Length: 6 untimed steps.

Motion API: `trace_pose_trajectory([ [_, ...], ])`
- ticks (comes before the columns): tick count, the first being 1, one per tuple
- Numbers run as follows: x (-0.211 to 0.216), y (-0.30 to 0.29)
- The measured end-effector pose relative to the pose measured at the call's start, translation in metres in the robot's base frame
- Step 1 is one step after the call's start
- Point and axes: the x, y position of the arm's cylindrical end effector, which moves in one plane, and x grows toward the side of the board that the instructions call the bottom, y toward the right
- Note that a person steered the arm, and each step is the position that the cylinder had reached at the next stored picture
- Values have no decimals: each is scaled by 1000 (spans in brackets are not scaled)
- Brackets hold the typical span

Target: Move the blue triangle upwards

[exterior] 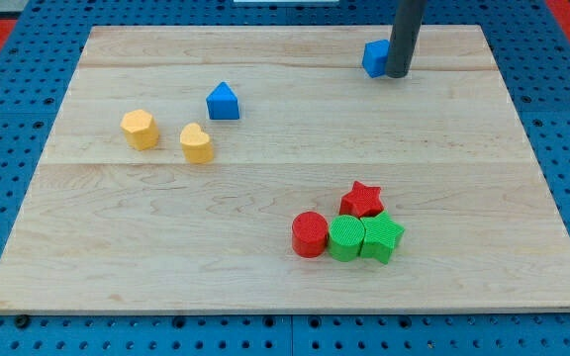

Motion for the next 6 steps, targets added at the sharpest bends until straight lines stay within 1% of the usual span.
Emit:
trace_pose_trajectory([
  [1,24,-23],
  [2,96,-65],
  [3,123,-152],
  [4,104,-206],
  [5,94,-231],
  [6,60,-236],
])
